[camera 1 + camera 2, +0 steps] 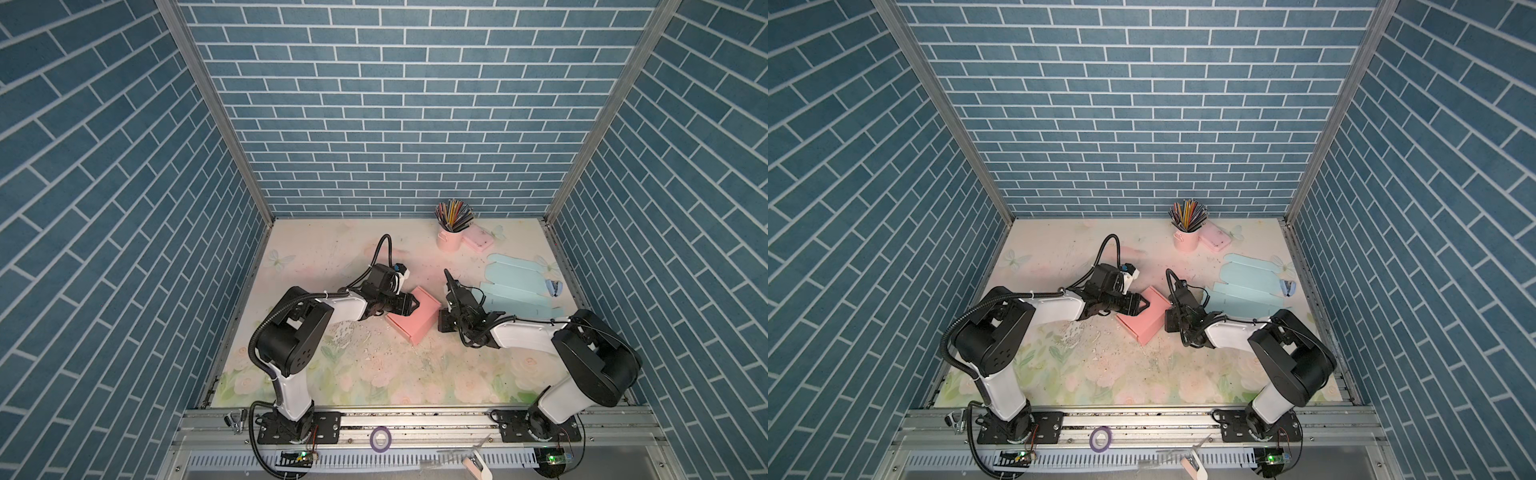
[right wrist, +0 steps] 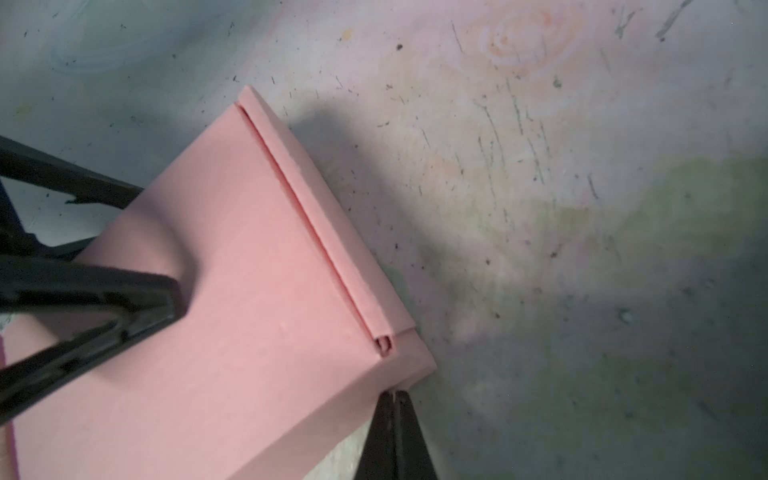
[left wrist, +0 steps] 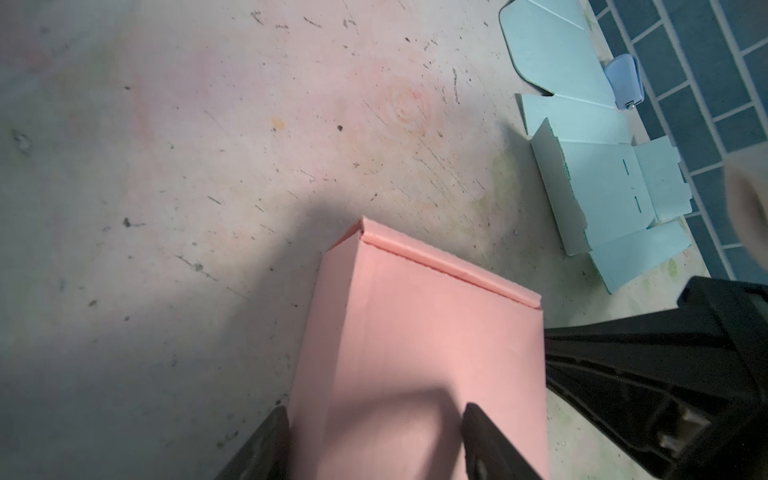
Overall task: Fold the paper box
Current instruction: 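Turn the pink box with the right gripper while the left presses its top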
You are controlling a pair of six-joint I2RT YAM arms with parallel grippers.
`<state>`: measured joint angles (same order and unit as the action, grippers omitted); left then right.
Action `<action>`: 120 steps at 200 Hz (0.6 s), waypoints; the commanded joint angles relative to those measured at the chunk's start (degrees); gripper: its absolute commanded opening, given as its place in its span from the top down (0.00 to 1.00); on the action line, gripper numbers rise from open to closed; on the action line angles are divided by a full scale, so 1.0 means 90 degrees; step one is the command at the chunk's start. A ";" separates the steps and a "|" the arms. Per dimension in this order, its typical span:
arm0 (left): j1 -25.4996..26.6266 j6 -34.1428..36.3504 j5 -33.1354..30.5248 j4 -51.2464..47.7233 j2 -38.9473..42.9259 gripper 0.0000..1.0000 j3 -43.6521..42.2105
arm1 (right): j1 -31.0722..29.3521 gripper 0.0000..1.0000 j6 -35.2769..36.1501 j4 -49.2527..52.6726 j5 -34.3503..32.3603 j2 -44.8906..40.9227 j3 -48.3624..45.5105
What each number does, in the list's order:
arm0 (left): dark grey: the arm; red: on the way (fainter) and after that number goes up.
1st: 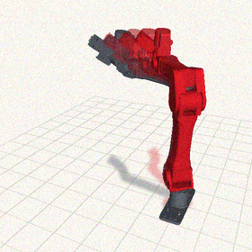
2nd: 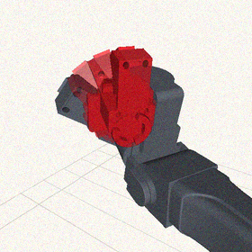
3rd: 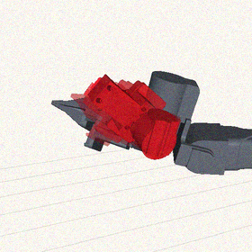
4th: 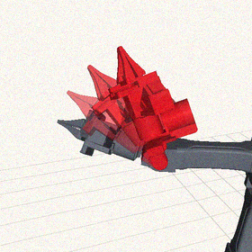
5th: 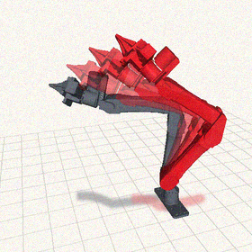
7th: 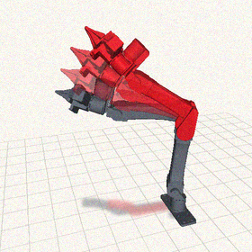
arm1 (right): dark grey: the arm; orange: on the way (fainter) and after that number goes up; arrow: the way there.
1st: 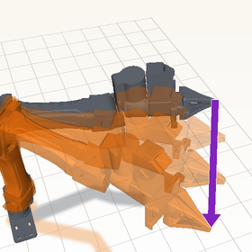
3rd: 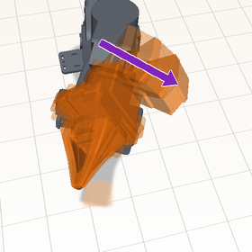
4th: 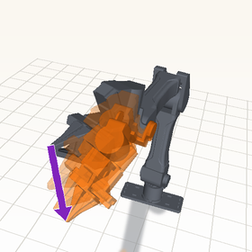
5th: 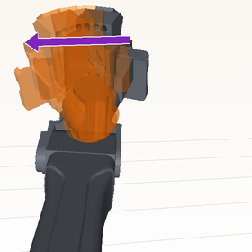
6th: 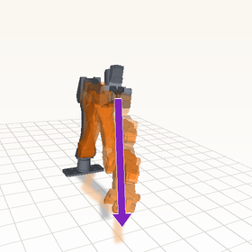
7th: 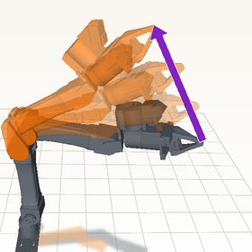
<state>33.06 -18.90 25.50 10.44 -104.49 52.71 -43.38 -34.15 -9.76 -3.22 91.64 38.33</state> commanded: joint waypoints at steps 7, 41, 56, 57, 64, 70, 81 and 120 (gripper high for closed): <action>0.0116 -0.0028 0.0329 -0.0014 -0.0215 0.35 -0.0090 | -0.0139 0.96 0.0015 -0.0176 0.0309 0.0218 0.0341; 0.0113 0.0034 0.0304 -0.0147 -0.0166 0.35 -0.0075 | -0.0167 0.96 0.0023 -0.0106 0.0238 0.0121 0.0308; 0.0106 0.0055 0.0289 -0.0215 -0.0074 0.35 -0.0066 | -0.0161 0.96 0.0053 0.0001 0.0126 -0.0054 0.0203; 0.0106 0.0057 0.0286 -0.0218 -0.0067 0.35 -0.0061 | -0.0161 0.96 0.0054 0.0010 0.0115 -0.0069 0.0199; 0.0107 0.0067 0.0284 -0.0267 -0.0017 0.35 -0.0043 | -0.0161 0.96 0.0059 0.0085 0.0047 -0.0173 0.0144; 0.0099 0.0084 0.0278 -0.0322 0.0011 0.35 -0.0037 | -0.0161 0.96 0.0079 0.0163 -0.0009 -0.0274 0.0106; 0.0087 0.0102 0.0264 -0.0413 0.0084 0.35 -0.0017 | -0.0161 0.95 0.0103 0.0295 -0.0128 -0.0487 0.0029; -0.0099 0.0105 0.0278 -0.0561 0.0336 0.31 -0.0088 | -0.0290 0.88 0.0345 0.0626 -0.0664 -0.1190 -0.0311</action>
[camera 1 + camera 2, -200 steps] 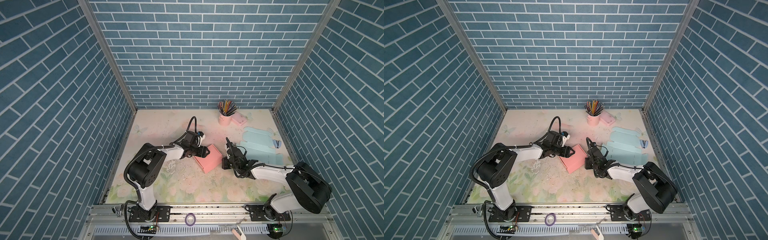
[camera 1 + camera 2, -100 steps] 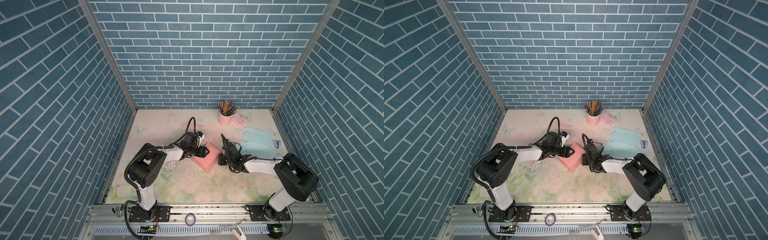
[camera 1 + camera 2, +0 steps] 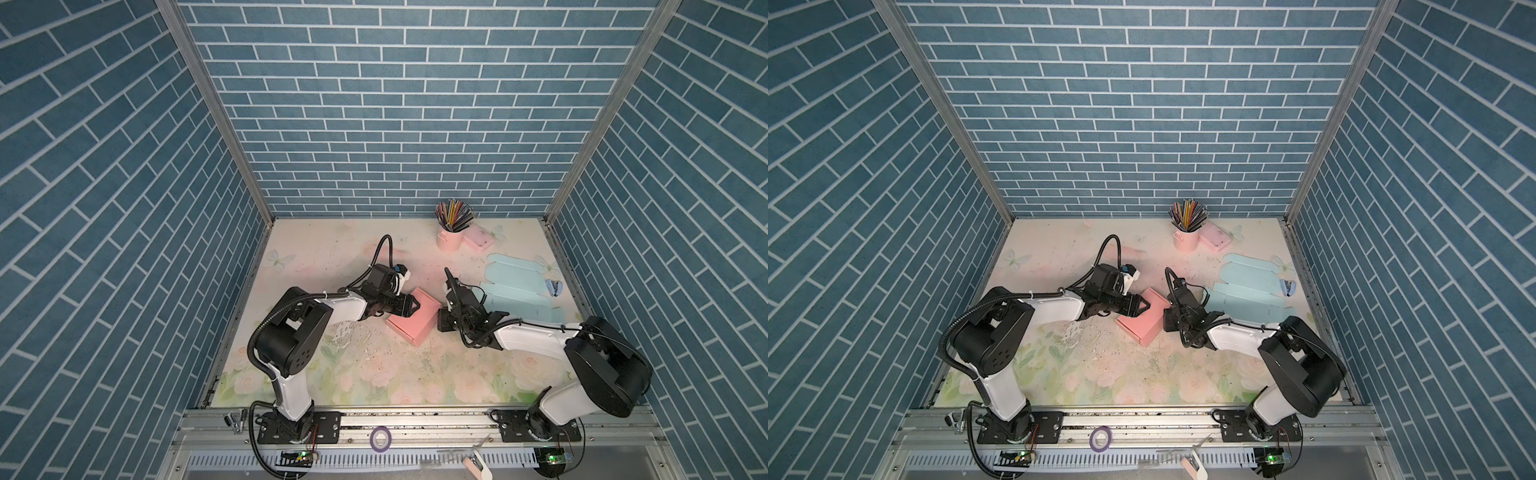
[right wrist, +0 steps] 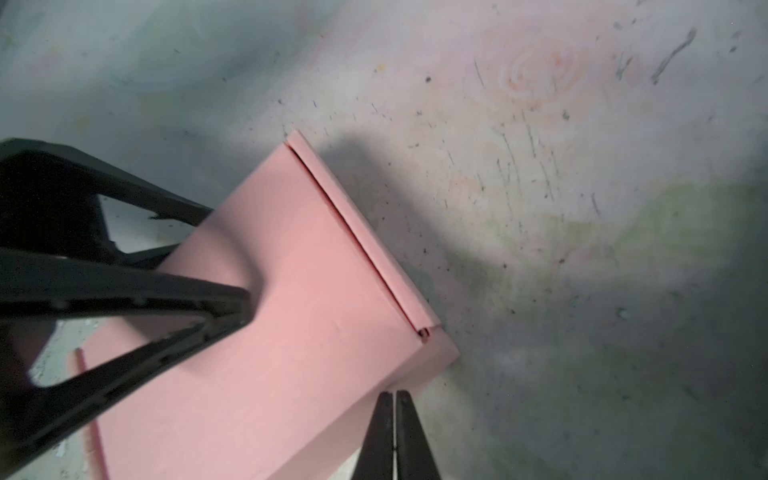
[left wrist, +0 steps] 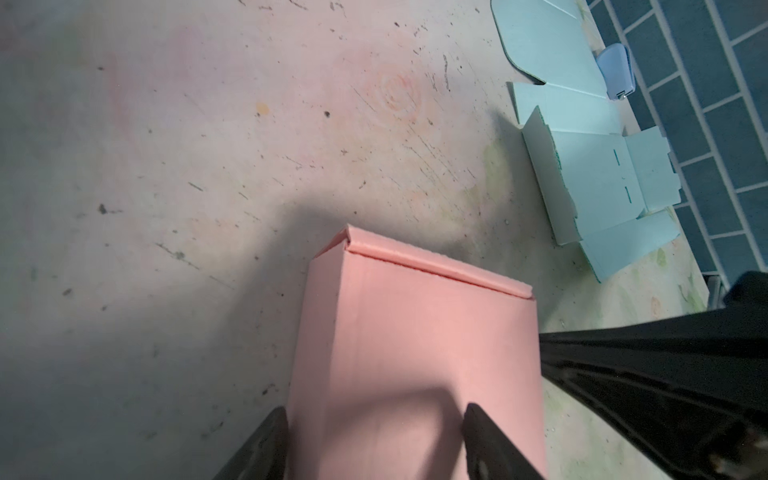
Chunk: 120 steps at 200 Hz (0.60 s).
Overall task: Fold the paper box
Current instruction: 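Turn the pink box with the right gripper while the left presses its top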
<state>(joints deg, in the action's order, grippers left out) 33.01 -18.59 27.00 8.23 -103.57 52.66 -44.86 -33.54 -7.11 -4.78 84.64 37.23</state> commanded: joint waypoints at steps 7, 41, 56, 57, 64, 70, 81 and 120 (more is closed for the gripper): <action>-0.0141 0.0073 0.0129 -0.0320 0.0274 0.30 -0.0115 | -0.0184 0.87 0.0349 0.0457 -0.0590 -0.0489 -0.0193; -0.0364 0.0063 0.0176 -0.0353 0.0584 0.28 -0.0341 | -0.0565 0.84 0.0390 0.0714 -0.0737 -0.0884 -0.0320; -0.0368 0.0073 0.0172 -0.0445 0.0756 0.28 -0.0410 | -0.0837 0.84 0.0305 0.0869 -0.0845 -0.1091 -0.0345; -0.0368 0.0078 0.0178 -0.0450 0.0771 0.28 -0.0416 | -0.0861 0.84 0.0297 0.0883 -0.0860 -0.1107 -0.0341; -0.0366 0.0071 0.0205 -0.0454 0.0841 0.27 -0.0455 | -0.1012 0.84 0.0240 0.0945 -0.0929 -0.1199 -0.0350; -0.0366 0.0066 0.0214 -0.0460 0.0894 0.27 -0.0498 | -0.1124 0.84 0.0182 0.0964 -0.0943 -0.1264 -0.0373; -0.0361 0.0067 0.0218 -0.0456 0.0982 0.27 -0.0574 | -0.1298 0.84 0.0028 0.0953 -0.0927 -0.1343 -0.0428; -0.0348 -0.0058 0.0329 -0.0221 0.1010 0.27 -0.0818 | -0.1557 0.84 -0.0478 0.0431 -0.0551 -0.1160 -0.0651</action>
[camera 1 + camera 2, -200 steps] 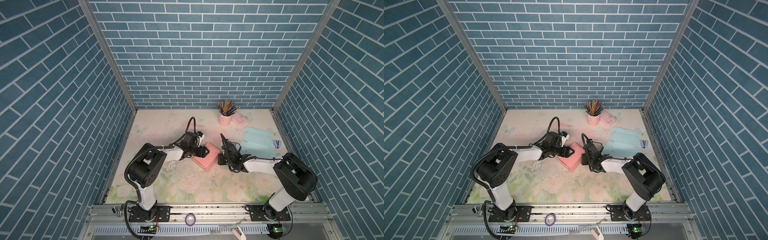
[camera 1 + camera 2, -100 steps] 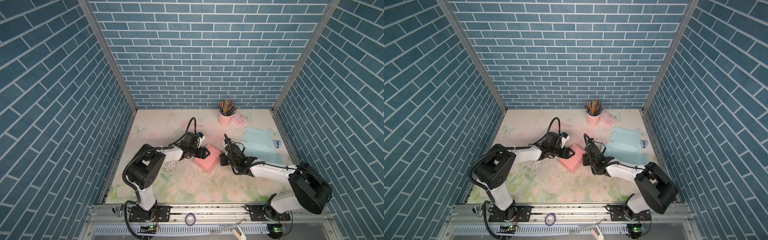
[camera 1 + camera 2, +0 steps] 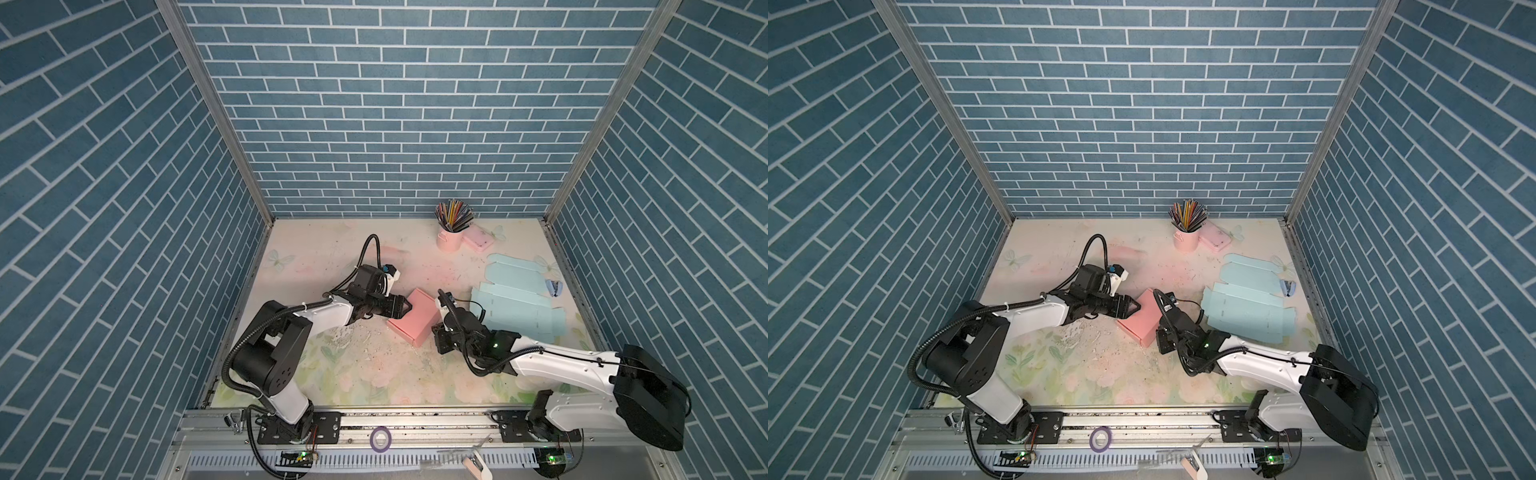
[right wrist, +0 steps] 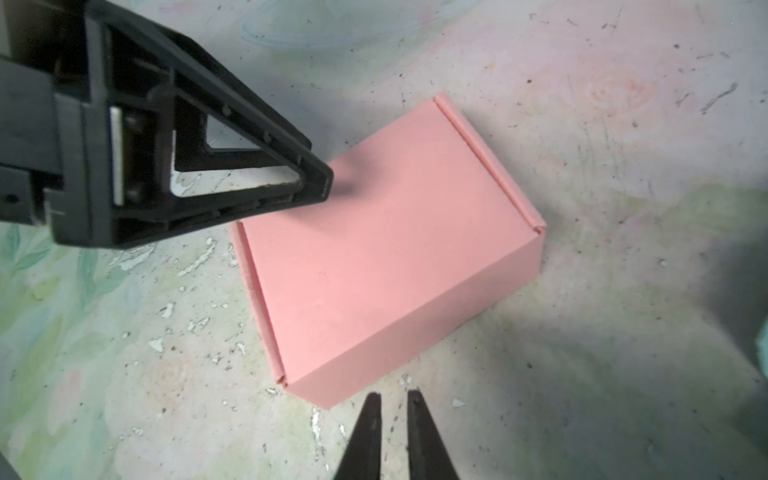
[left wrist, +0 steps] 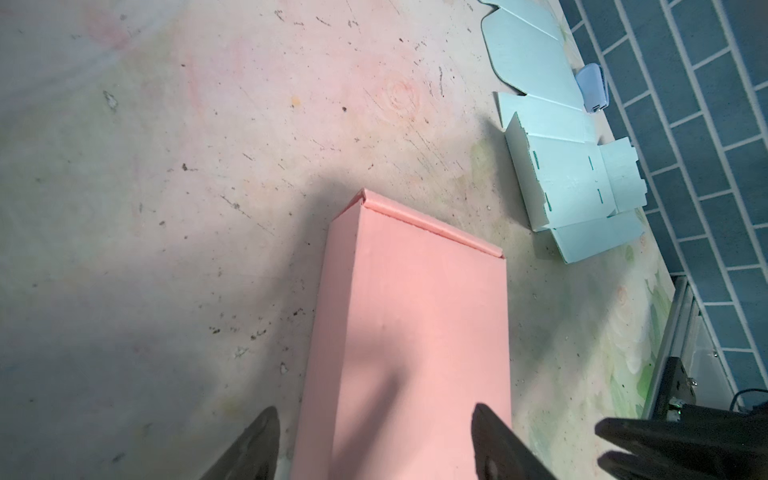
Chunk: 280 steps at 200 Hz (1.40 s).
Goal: Fold the paper box
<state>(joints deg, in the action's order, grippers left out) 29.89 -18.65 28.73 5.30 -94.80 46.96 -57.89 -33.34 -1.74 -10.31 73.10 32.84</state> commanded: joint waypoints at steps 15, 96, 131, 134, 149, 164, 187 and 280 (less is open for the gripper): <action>0.0026 -0.0102 0.0167 0.0196 0.0026 0.27 -0.0254 | -0.0196 0.85 -0.0550 -0.0258 0.0027 0.0358 -0.0148; 0.0344 -0.0318 0.0089 0.0543 0.0231 0.27 -0.0755 | -0.0515 0.86 -0.0742 -0.0639 0.0007 0.1191 0.0028; 0.0481 -0.0407 0.0077 0.0652 0.0258 0.27 -0.0994 | -0.0573 0.86 -0.0856 -0.0936 0.0118 0.1403 0.0013; 0.0494 -0.0424 0.0081 0.0672 0.0266 0.27 -0.1014 | -0.0573 0.86 -0.0856 -0.0947 0.0127 0.1414 0.0018; 0.0559 -0.0485 0.0061 0.0762 0.0300 0.27 -0.1093 | -0.0577 0.86 -0.0829 -0.0957 0.0142 0.1433 0.0088; 0.0653 -0.0552 0.0022 0.0819 0.0336 0.27 -0.1144 | -0.0578 0.86 -0.0808 -0.0967 0.0140 0.1421 0.0125; 0.0803 -0.0698 -0.0039 0.0866 0.0421 0.27 -0.1202 | -0.0579 0.86 -0.0754 -0.0962 0.0143 0.1438 0.0205; 0.1288 -0.1138 -0.0219 0.1278 0.0503 0.28 -0.1498 | -0.0584 0.86 -0.0621 -0.1198 0.0488 0.1734 0.0612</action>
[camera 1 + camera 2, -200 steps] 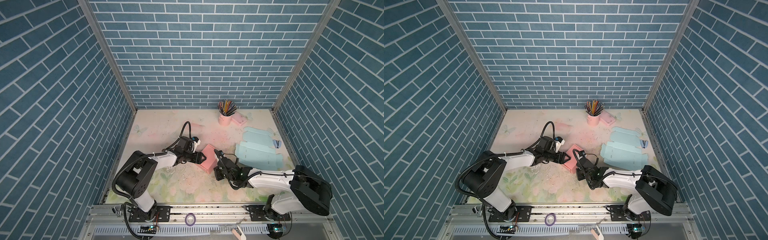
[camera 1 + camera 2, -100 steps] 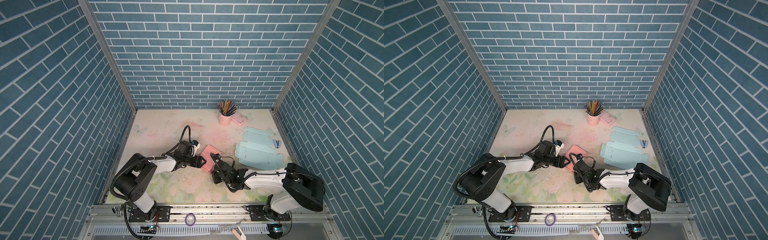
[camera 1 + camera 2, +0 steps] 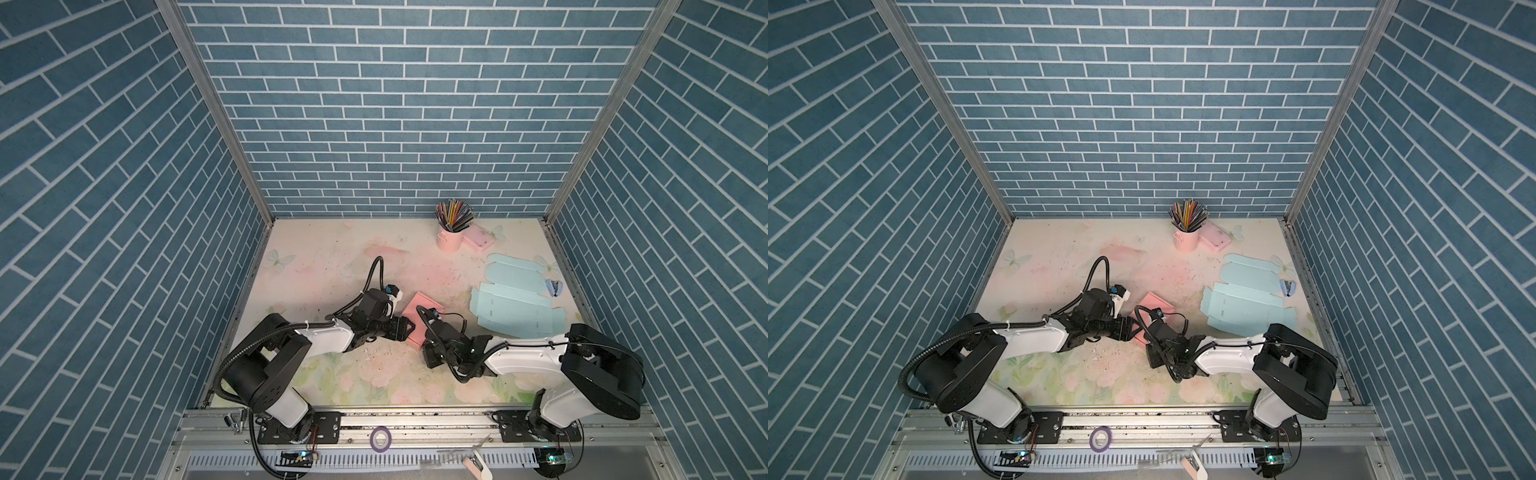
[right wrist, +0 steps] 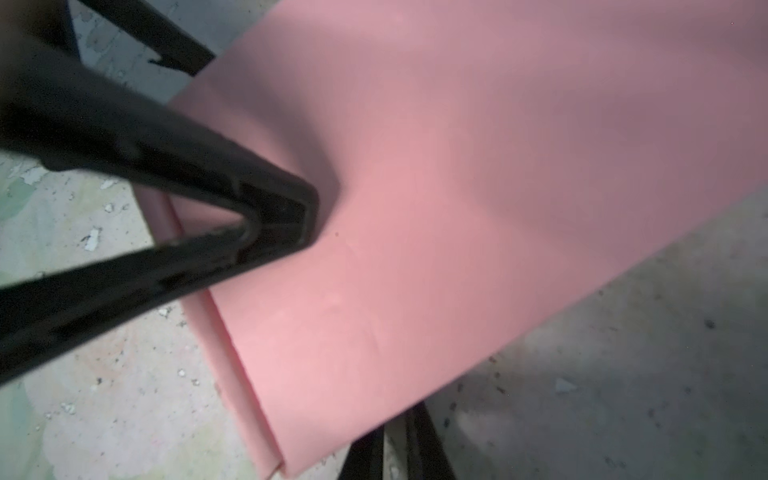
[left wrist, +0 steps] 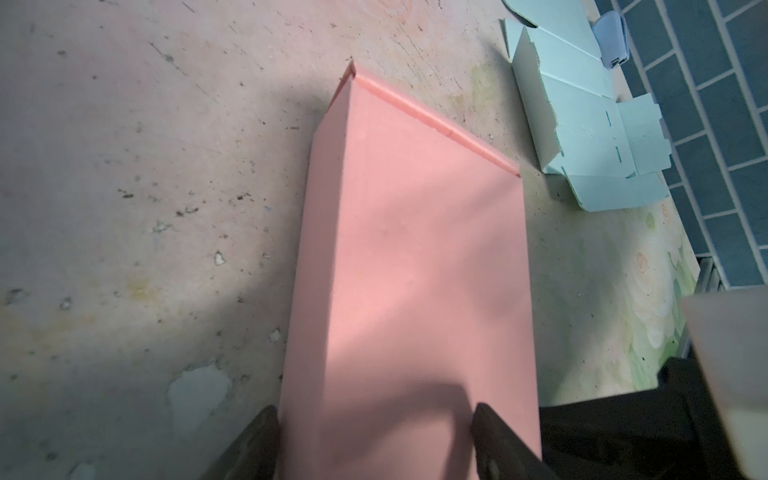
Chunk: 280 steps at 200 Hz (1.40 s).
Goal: Fold the paper box
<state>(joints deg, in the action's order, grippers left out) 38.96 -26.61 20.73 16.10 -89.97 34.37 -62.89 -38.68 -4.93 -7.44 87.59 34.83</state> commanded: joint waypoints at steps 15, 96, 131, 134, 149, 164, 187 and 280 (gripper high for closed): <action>0.0280 -0.0211 0.0614 -0.0004 -0.0086 0.28 -0.0054 | -0.0033 0.86 -0.0048 -0.0825 0.0161 0.0067 0.0331; -0.0488 0.0368 0.0971 -0.1071 -0.0158 0.19 0.0757 | -0.0016 0.85 -0.0457 -0.0275 -0.0317 -0.1458 -0.0833; -0.0639 0.0688 0.1003 -0.1709 -0.0158 0.09 0.1389 | 0.0511 0.85 -0.0442 0.0014 -0.0198 -0.2276 -0.1157; -0.0651 0.0701 0.1020 -0.1734 -0.0169 0.09 0.1439 | 0.0602 0.85 -0.0432 0.0016 -0.0153 -0.2346 -0.1189; -0.0684 0.0781 0.1047 -0.1838 -0.0308 0.09 0.1718 | 0.1052 0.86 -0.0325 0.0041 0.0069 -0.2689 -0.1336; -0.0696 0.0847 0.1047 -0.1929 -0.0541 0.09 0.2012 | 0.1416 0.87 -0.0100 0.0260 0.0121 -0.2893 -0.1316; -0.0696 0.0835 0.1070 -0.1848 -0.0914 0.09 0.2371 | 0.1939 0.90 0.0214 0.0328 0.0307 -0.2907 -0.1210; -0.0691 0.0447 0.1403 -0.0986 -0.2088 0.11 0.2947 | 0.2610 0.94 0.0870 -0.0560 0.0689 -0.1086 -0.0678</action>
<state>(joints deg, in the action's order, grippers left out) 32.93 -21.21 31.14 3.49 -107.26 59.29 -40.05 -32.62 -6.61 -2.92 74.74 27.09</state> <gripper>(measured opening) 0.899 0.066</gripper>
